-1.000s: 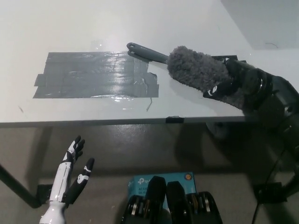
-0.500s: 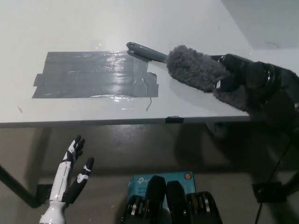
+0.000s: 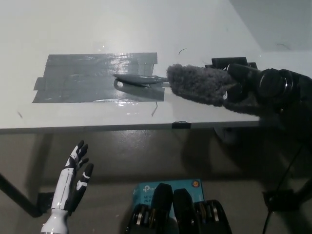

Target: A grey duster is kept infront of the robot in the middle of the table and the robot extends its right arm to grab the duster, picks it up and hands it to a person

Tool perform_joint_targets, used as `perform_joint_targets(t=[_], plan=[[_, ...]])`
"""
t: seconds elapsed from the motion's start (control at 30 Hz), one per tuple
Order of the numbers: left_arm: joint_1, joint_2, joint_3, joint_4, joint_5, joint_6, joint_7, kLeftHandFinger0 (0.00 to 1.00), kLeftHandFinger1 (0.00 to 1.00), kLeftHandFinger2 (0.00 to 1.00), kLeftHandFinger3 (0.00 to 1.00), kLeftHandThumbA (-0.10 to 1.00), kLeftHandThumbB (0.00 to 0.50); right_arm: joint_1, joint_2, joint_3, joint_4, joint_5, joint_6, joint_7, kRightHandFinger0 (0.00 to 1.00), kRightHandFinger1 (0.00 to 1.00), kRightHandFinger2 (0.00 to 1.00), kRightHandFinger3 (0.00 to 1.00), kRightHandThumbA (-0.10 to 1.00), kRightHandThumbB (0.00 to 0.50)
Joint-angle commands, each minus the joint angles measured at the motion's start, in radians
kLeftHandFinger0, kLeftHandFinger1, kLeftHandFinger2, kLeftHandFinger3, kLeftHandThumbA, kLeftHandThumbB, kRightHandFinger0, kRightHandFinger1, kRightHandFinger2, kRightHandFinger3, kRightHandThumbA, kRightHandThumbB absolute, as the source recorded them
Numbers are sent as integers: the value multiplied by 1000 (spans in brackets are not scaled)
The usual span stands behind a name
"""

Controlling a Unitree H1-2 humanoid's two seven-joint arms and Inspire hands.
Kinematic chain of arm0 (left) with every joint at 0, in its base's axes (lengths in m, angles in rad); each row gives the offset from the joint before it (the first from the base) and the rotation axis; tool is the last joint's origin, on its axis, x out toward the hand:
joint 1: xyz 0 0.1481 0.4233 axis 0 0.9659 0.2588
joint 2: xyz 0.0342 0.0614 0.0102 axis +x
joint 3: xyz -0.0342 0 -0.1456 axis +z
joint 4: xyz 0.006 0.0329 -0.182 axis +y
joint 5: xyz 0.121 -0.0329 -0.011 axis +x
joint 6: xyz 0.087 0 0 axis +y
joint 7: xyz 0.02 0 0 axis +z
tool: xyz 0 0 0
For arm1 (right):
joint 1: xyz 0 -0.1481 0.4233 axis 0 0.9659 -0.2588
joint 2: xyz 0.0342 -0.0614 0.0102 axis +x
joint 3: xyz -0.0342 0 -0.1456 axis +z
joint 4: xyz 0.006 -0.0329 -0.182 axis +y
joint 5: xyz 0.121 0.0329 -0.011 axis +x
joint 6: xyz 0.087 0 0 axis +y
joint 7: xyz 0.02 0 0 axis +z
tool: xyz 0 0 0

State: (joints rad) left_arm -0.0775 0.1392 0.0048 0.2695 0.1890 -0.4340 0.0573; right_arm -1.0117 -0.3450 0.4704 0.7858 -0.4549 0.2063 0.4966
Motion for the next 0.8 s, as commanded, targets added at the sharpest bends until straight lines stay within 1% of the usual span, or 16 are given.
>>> perform_joint_targets(t=[0.0, 0.07, 0.13, 0.2, 0.23, 0.3, 0.37, 0.4, 0.43, 0.47, 0.5, 0.53, 0.57, 0.6, 0.63, 0.77], plan=[[-18, 12, 4, -17, -17, -36, 5, 935, 1000, 1000, 1000, 889, 202, 5, -30, -55, -59, 70, -15, 63, 58, 395, 575, 449, 214, 202], [-19, 11, 4, -19, -15, -36, 7, 930, 1000, 1000, 1000, 881, 204, 13, -29, -70, -67, 82, -10, 64, 66, 479, 663, 311, 161, 223], [-19, 11, 6, -20, -12, -36, 10, 932, 1000, 1000, 1000, 882, 206, 23, -21, -96, -71, 96, 6, 60, 66, 511, 702, 210, -3, 222], [-21, 11, 6, -19, -8, -36, 12, 934, 1000, 1000, 1000, 883, 206, 30, -15, -125, -69, 118, 8, 57, 66, 506, 693, 200, -51, 215], [-21, 12, 5, -19, -5, -36, 15, 934, 1000, 1000, 1000, 886, 205, 32, -12, -136, -73, 123, 17, 58, 66, 495, 682, 216, -96, 209], [-22, 12, 6, -17, -8, -36, 14, 936, 1000, 1000, 1000, 888, 206, 32, 0, -173, -76, 149, 54, 62, 55, 480, 685, 265, -100, 206], [-23, 11, 7, -17, -5, -36, 16, 937, 1000, 1000, 1000, 890, 207, 37, 1, -193, -103, 161, 70, 73, 33, 470, 694, 269, -100, 154], [-23, 11, 6, -17, -3, -36, 17, 936, 1000, 1000, 1000, 891, 207, 38, 5, -218, -111, 188, 82, 89, 7, 423, 665, 257, -100, 111], [-23, 12, 6, -17, -3, -36, 17, 934, 1000, 1000, 1000, 891, 207, 39, 13, -253, -106, 230, 99, 101, 1, 389, 657, 203, -100, 108], [-24, 12, 5, -16, -5, -36, 17, 934, 1000, 1000, 1000, 891, 207, 39, 29, -321, -97, 308, 134, 122, 0, 358, 656, 91, -100, 137], [-24, 12, 5, -16, -7, -36, 15, 934, 1000, 1000, 1000, 891, 207, 39, 36, -347, -93, 337, 149, 130, 0, 358, 656, 91, -100, 137], [-25, 11, 6, -14, -8, -36, 14, 934, 1000, 1000, 1000, 891, 207, 41, 51, -405, -92, 388, 191, 133, 0, 366, 700, 76, -100, 184], [-25, 11, 7, -14, -9, -36, 12, 934, 1000, 1000, 1000, 890, 207, 44, 65, -450, -96, 424, 224, 126, 0, 378, 740, 133, -100, 214], [-26, 10, 7, -13, -8, -36, 11, 934, 1000, 1000, 1000, 889, 207, 47, 83, -518, -94, 487, 261, 123, 0, 375, 742, 363, -100, 224], [-25, 9, 8, -15, -5, -33, 12, 941, 1000, 1000, 1000, 888, 208, 48, 91, -545, -90, 515, 264, 121, 0, 344, 736, 478, -100, 240], [-26, 13, 7, -21, -6, -32, 8, 946, 1000, 1000, 1000, 882, 202, 44, 126, -652, -52, 659, 264, 103, 0, 176, 627, 843, -100, 255]])
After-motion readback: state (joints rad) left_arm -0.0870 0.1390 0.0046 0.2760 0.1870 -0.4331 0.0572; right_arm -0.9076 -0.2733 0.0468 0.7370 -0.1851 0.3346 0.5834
